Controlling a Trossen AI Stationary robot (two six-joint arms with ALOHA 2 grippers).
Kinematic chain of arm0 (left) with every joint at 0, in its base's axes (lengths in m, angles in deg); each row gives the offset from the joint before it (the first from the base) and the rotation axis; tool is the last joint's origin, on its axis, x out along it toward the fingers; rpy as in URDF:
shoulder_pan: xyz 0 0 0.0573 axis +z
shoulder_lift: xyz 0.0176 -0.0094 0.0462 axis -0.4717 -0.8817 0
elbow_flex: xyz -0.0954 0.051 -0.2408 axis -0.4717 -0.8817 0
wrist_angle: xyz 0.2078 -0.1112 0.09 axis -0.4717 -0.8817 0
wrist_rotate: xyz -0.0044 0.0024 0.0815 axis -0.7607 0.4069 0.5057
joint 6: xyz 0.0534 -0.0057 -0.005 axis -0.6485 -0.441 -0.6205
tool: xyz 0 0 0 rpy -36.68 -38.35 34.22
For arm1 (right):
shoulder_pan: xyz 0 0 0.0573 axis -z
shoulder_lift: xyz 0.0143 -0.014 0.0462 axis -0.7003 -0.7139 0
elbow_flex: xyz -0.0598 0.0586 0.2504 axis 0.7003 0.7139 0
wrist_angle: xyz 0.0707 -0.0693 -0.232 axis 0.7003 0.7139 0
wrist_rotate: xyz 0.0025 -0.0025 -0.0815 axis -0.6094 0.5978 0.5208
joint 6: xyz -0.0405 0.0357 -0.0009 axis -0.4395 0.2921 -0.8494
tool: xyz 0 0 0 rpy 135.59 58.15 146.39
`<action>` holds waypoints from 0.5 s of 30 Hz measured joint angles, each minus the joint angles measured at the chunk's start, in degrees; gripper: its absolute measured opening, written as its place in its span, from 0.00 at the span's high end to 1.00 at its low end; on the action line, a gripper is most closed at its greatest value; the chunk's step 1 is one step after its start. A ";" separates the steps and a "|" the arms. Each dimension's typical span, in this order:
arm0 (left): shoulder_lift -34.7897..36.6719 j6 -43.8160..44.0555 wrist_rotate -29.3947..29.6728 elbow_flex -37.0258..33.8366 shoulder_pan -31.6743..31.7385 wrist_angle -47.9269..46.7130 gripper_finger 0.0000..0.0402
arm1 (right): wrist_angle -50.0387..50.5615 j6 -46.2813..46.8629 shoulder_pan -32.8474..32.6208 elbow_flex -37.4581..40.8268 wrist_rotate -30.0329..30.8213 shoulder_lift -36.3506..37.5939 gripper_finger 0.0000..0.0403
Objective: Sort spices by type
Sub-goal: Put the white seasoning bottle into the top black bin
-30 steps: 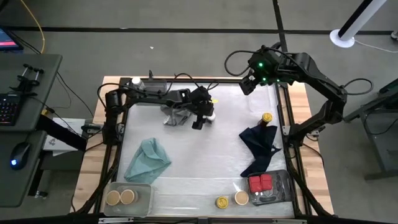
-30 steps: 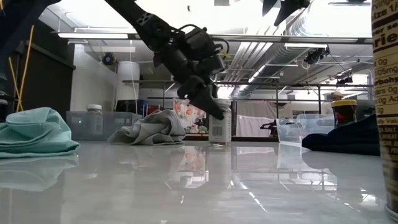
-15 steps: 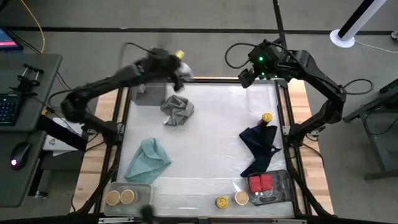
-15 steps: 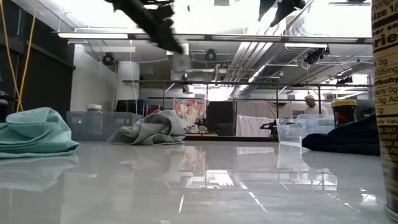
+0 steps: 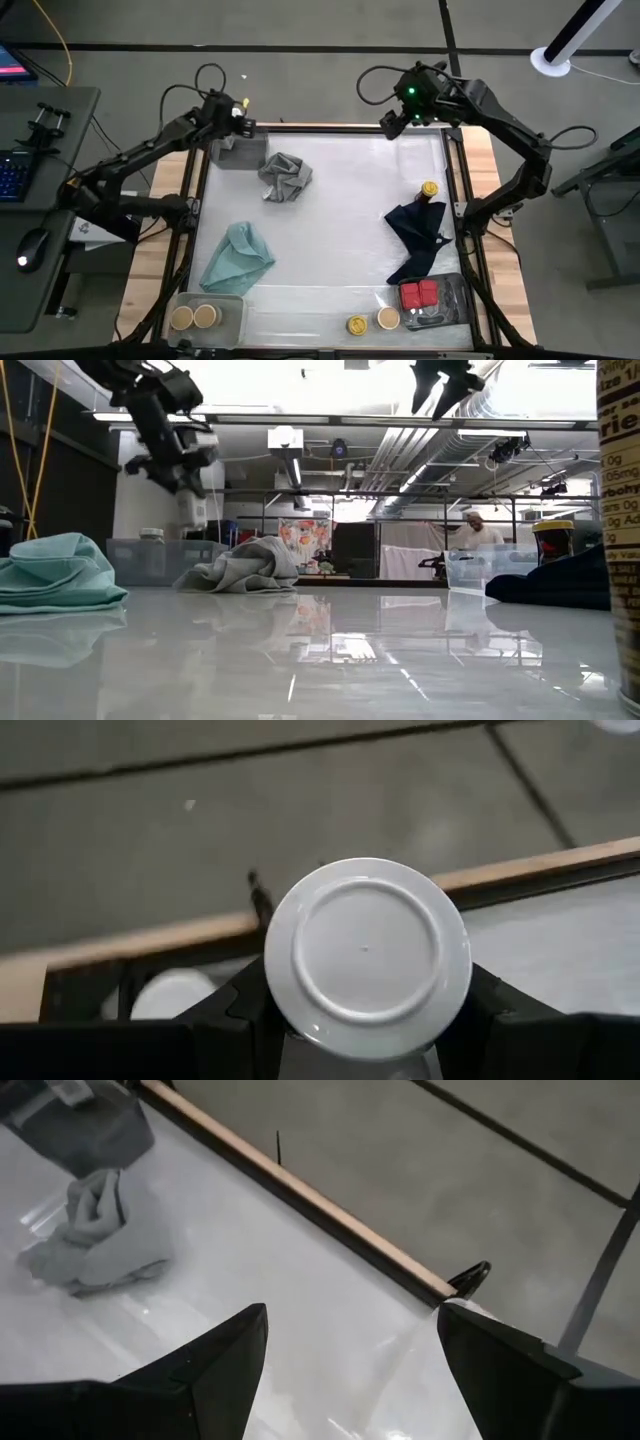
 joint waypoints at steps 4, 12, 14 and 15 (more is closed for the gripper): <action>-2.94 6.27 1.31 -2.02 1.16 -1.26 0.61 | -1.53 -0.50 0.01 2.63 -1.29 -0.02 0.28; -9.07 12.78 2.37 -3.68 2.87 -0.16 0.61 | -4.52 -1.14 0.01 5.71 -2.59 -0.02 0.28; -10.13 12.82 3.33 -3.68 2.91 0.93 0.61 | -5.23 -1.72 0.01 5.72 -2.85 -0.01 0.28; -10.61 12.81 3.76 -3.68 2.91 0.86 0.61 | -5.62 -1.98 0.01 5.72 -2.91 0.00 0.28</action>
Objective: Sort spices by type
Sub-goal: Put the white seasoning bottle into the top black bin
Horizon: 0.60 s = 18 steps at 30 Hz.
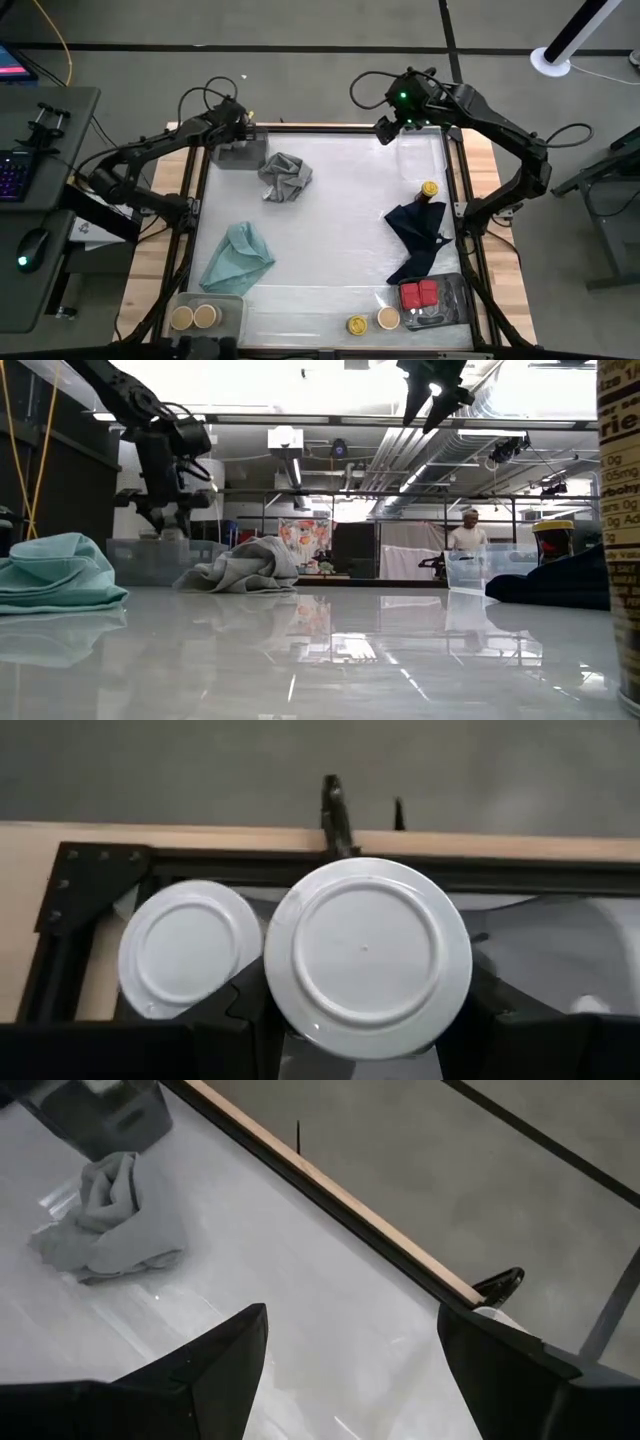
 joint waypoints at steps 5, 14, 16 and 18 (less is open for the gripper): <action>-1.92 -0.09 0.97 0.00 -0.04 0.52 0.53 | -0.29 -0.13 0.00 0.00 -0.02 0.00 0.28; -2.79 -1.99 1.43 0.01 -0.04 2.97 0.40 | -0.32 -0.40 0.00 0.00 -0.07 0.00 0.28; -2.71 -1.96 1.34 0.02 -0.04 3.40 0.40 | -0.32 -0.40 0.00 0.00 -0.18 0.00 0.28; -2.38 -2.00 0.10 0.16 -0.04 3.90 0.39 | -0.31 -0.40 0.00 0.00 -0.21 0.00 0.28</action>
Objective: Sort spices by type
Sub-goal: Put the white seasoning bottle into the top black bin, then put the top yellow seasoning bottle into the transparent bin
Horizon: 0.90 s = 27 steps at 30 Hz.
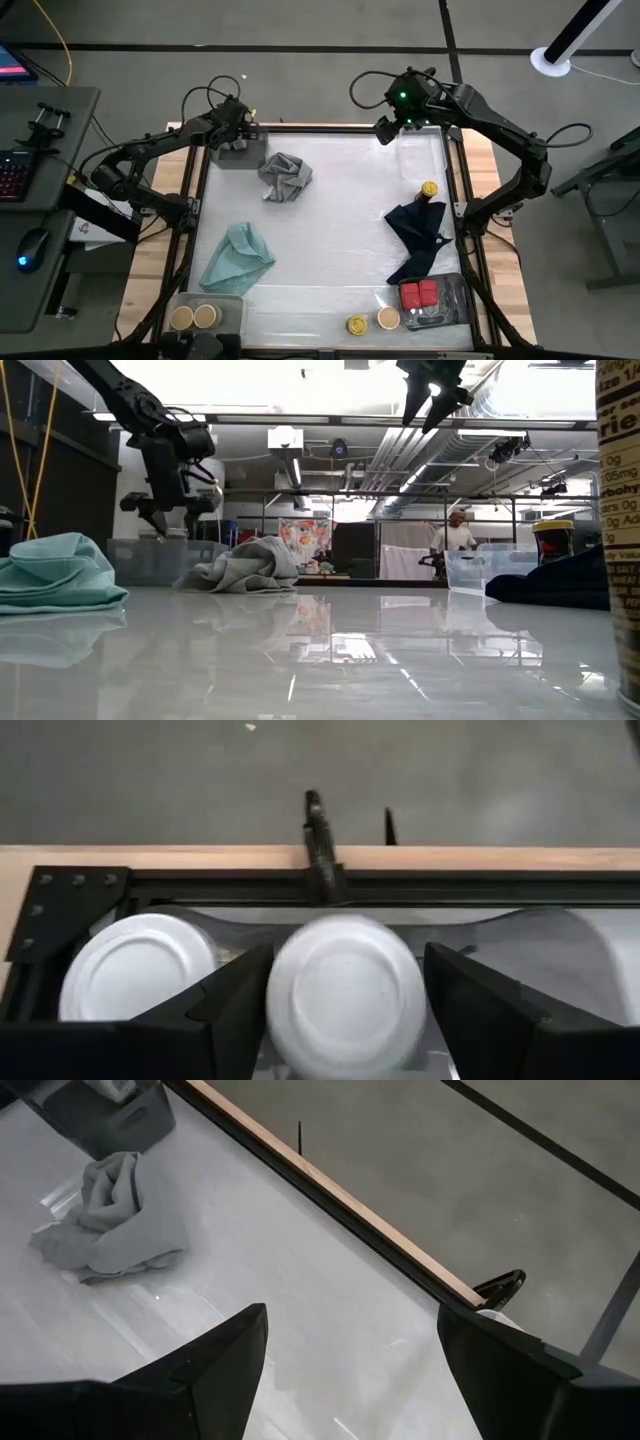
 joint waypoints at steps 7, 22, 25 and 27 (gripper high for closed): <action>2.85 -2.60 -0.40 5.10 0.04 0.08 0.39 | 0.00 -0.19 0.00 -0.02 0.00 0.00 0.28; 14.80 -8.46 -28.70 13.98 -1.64 7.57 0.39 | 18.66 19.30 5.91 21.52 -7.57 4.49 0.28; 15.71 -4.78 -36.61 13.99 -2.35 7.42 0.39 | 15.89 24.58 6.02 31.12 -9.93 7.64 0.28; 16.07 -3.92 -38.38 13.98 -3.10 7.31 0.39 | 15.95 28.39 5.96 35.36 -9.90 9.69 0.28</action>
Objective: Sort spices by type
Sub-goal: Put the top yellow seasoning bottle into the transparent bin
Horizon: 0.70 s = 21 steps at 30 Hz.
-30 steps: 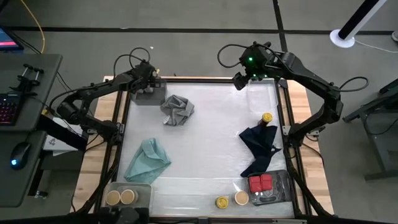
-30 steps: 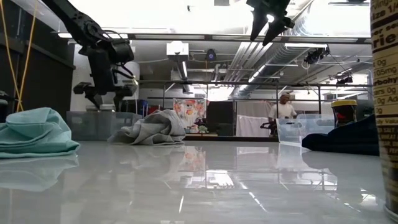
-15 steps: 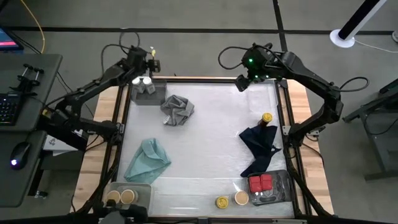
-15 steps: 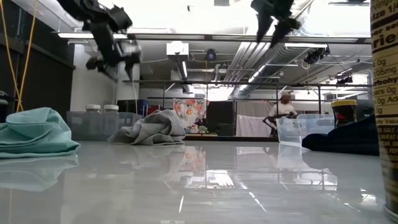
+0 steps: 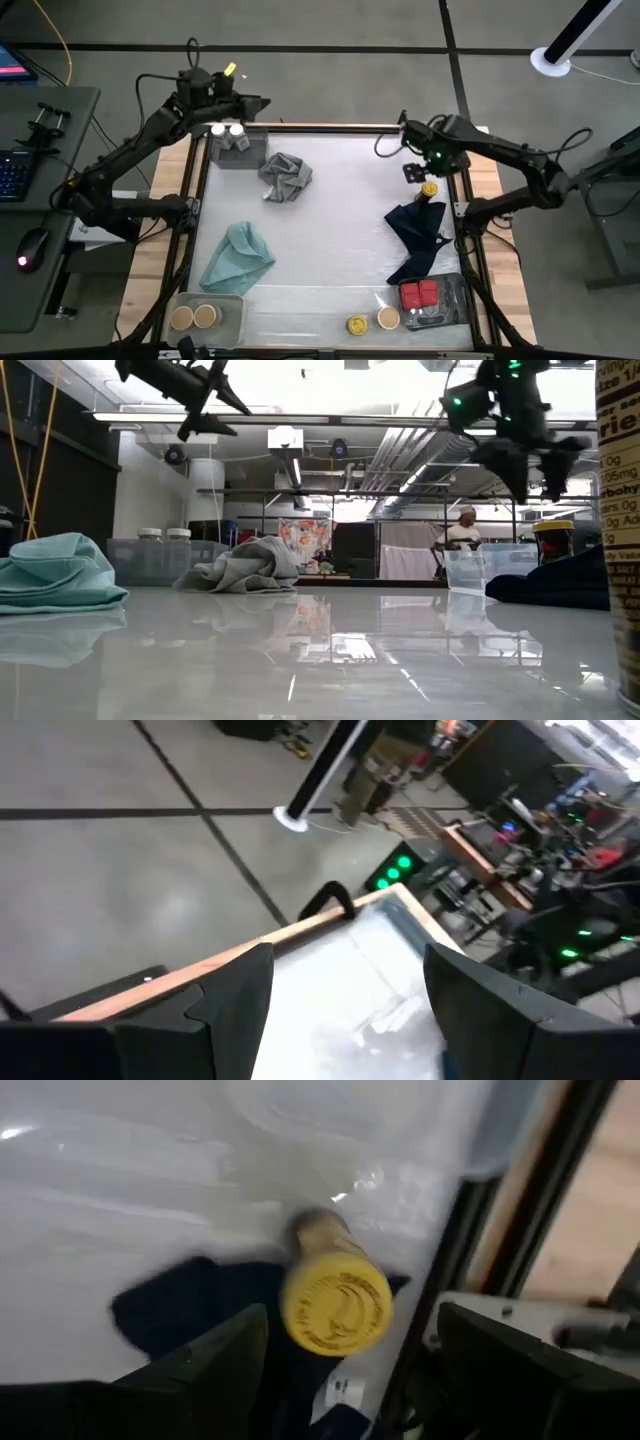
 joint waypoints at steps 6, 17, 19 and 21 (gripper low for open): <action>0.24 -0.21 0.00 -0.03 -1.93 0.10 0.39 | -6.40 9.28 -1.22 6.49 -0.10 5.50 0.28; 0.28 -1.04 0.12 -0.04 -1.95 0.20 0.39 | -16.75 14.52 -1.59 16.63 -1.59 5.71 0.28; 0.28 -0.89 0.12 -0.04 -1.95 0.24 0.39 | -16.78 14.60 -1.59 18.13 -2.14 5.65 0.28; 0.28 -0.58 0.12 -0.04 -1.95 0.18 0.39 | -16.63 14.84 -1.59 19.41 -2.36 5.65 0.28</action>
